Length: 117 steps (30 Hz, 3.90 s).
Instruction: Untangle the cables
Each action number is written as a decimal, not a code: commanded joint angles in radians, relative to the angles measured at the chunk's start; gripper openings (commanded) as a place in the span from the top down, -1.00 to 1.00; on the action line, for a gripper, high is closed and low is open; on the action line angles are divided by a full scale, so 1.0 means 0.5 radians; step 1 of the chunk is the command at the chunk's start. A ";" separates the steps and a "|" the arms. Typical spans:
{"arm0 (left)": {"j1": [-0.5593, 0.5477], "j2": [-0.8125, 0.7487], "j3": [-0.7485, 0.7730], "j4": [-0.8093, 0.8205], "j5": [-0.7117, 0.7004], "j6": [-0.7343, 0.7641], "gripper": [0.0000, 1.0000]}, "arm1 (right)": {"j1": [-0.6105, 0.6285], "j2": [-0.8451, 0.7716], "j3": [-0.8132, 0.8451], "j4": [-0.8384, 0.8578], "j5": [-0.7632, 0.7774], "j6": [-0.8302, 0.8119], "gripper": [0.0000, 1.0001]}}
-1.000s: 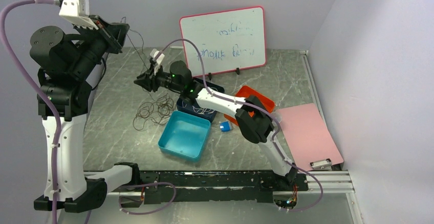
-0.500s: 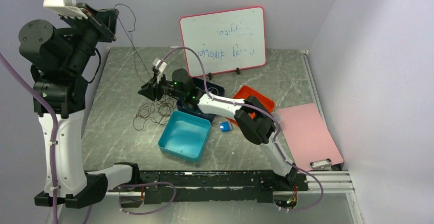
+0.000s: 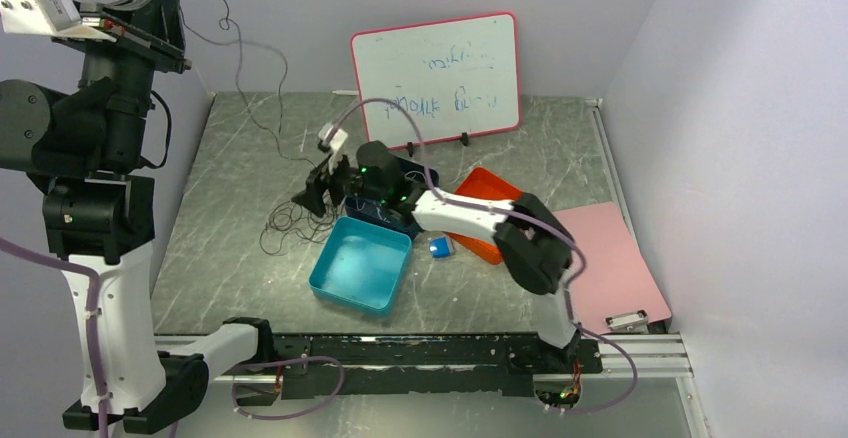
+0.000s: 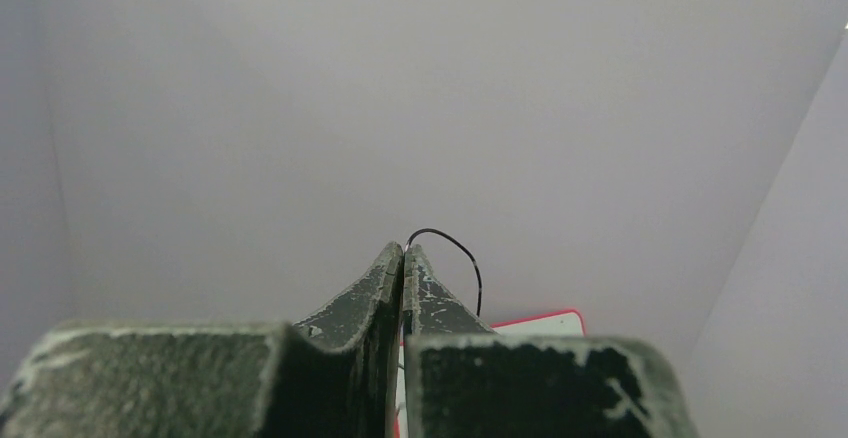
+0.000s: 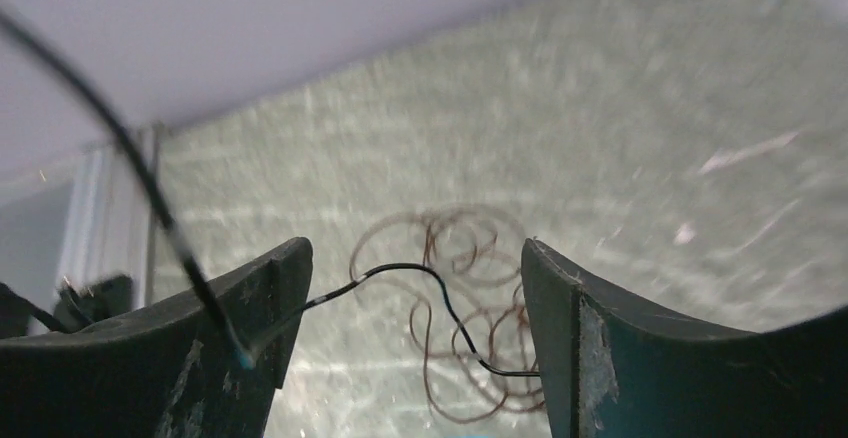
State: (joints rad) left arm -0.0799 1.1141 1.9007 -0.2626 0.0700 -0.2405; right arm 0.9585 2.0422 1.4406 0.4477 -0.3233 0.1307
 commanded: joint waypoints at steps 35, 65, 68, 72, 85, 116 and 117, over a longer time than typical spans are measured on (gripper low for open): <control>0.006 0.444 0.344 -0.035 0.479 -0.140 0.86 | -0.476 -1.703 -1.056 -0.539 0.846 0.002 -0.63; -1.239 1.171 0.371 0.043 0.376 0.067 0.86 | -1.413 -2.712 -1.332 -1.075 1.702 0.415 -0.64; -1.298 1.245 0.353 0.076 0.439 0.052 0.86 | -1.413 -2.753 -1.325 -1.141 1.763 0.383 -0.64; -1.358 1.299 0.284 0.108 0.471 0.048 0.86 | -1.413 -2.784 -1.327 -1.171 1.808 0.357 -0.64; -1.454 1.352 0.086 0.142 0.501 0.055 0.86 | -1.411 -2.776 -1.372 -1.162 1.811 0.394 -0.64; -1.635 2.016 -0.133 0.119 0.488 -0.029 0.86 | -1.412 -2.800 -1.455 -1.189 1.775 0.402 -0.65; -1.635 2.044 -0.119 0.102 0.472 -0.031 0.86 | -1.412 -2.793 -1.457 -1.187 1.770 0.399 -0.65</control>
State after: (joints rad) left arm -0.8997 2.0880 1.8145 -0.1799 0.3397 -0.2481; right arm 0.2581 0.6506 0.7258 -0.1459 0.5537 0.3370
